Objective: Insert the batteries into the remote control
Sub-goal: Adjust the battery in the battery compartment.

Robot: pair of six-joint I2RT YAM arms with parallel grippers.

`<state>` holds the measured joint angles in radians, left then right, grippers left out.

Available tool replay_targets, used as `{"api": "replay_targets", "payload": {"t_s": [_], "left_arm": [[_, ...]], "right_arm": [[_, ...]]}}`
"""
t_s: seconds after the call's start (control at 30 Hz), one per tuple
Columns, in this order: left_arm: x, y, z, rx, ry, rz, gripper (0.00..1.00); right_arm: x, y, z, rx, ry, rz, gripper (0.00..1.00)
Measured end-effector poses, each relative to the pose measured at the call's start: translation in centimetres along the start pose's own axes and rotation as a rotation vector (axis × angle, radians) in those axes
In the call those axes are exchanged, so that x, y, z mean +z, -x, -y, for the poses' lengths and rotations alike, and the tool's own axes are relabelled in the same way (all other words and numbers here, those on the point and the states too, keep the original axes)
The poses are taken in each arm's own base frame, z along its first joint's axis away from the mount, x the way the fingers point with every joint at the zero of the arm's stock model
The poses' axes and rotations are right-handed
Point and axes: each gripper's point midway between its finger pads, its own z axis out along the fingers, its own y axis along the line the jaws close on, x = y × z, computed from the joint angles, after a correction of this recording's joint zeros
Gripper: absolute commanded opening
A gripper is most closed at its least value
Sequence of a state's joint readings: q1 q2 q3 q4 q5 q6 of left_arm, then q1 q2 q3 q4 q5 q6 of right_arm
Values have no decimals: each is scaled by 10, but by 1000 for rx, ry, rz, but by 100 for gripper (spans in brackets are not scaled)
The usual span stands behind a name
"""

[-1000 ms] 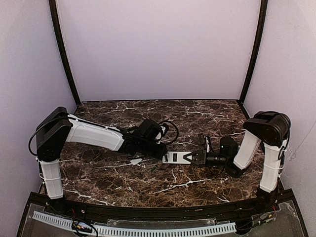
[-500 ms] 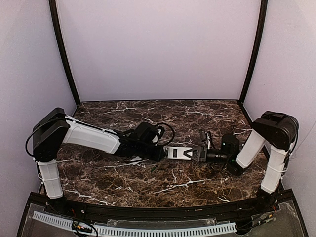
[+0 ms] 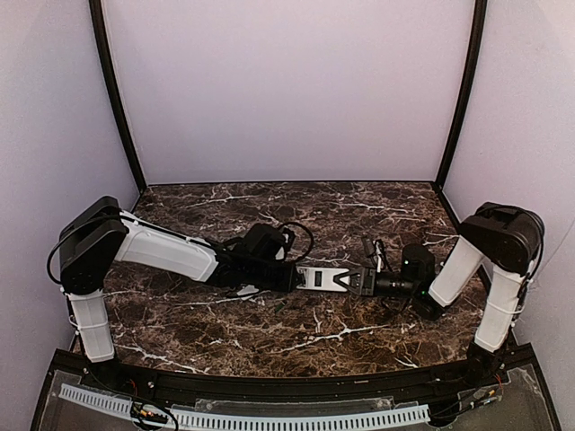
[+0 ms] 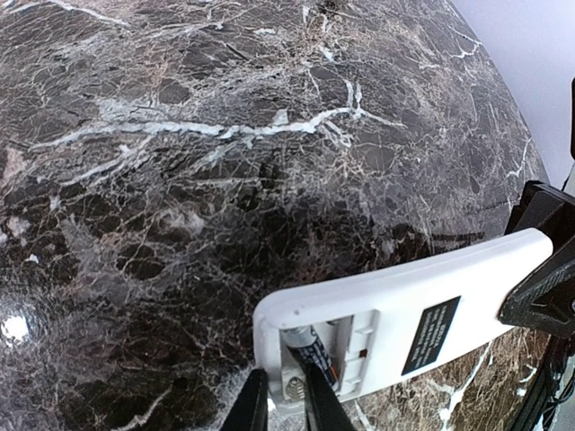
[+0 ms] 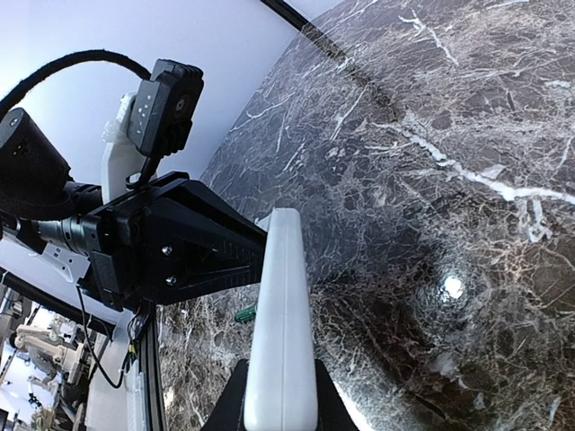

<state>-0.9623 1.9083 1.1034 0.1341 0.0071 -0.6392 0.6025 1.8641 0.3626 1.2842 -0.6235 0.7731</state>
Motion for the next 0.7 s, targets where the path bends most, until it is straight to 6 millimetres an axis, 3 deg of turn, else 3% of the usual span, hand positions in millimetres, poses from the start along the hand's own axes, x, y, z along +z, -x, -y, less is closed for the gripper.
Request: {"api": "replay_targets", "payload": {"t_s": [0.57, 0.7], "left_arm": [[-7, 7, 1, -53, -22, 39, 12], [-21, 19, 18, -49, -75, 76, 13]], "right_arm": [[0, 5, -4, -22, -1, 19, 0], [0, 6, -5, -28, -2, 25, 0]]}}
